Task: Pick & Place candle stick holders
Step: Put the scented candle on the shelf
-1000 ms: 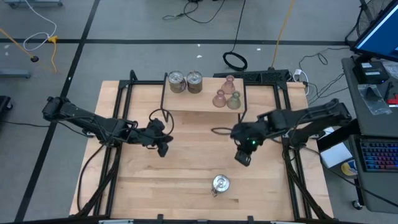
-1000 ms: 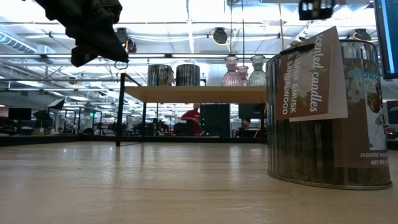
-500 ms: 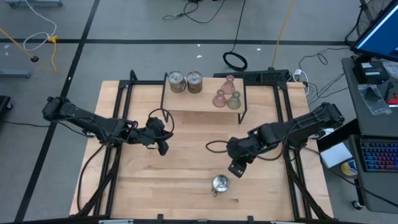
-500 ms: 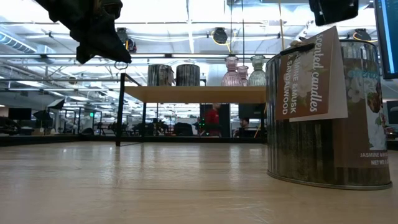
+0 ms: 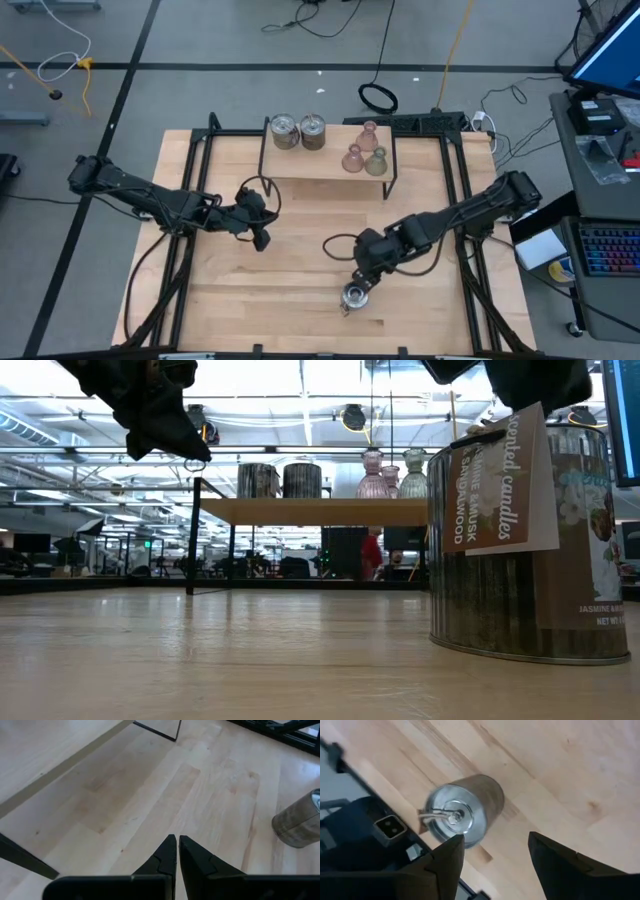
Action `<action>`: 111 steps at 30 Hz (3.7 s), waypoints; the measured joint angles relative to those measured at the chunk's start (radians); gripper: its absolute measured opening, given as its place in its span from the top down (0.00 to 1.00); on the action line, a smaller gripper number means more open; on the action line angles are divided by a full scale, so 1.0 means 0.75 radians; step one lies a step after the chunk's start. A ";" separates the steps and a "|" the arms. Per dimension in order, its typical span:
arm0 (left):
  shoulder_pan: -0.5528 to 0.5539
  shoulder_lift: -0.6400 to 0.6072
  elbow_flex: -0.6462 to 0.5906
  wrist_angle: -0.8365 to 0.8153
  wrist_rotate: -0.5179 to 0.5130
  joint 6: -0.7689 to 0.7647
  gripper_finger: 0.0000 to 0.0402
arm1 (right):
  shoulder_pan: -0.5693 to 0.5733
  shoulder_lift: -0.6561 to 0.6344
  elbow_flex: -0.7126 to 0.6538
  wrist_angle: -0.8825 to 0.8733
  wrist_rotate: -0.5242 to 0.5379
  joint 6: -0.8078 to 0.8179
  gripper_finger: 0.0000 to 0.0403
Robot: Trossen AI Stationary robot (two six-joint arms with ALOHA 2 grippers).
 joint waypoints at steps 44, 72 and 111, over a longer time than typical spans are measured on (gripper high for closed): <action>-0.001 0.000 0.000 -0.007 0.116 0.105 0.95 | 0.159 0.214 -0.169 0.399 0.074 0.379 0.85; -0.001 0.000 0.000 -0.003 0.119 0.102 0.95 | 0.079 0.085 -0.181 0.192 0.327 0.207 1.00; -0.002 0.000 0.000 0.423 0.236 0.540 0.95 | -0.238 0.060 0.063 0.033 0.270 -0.324 1.00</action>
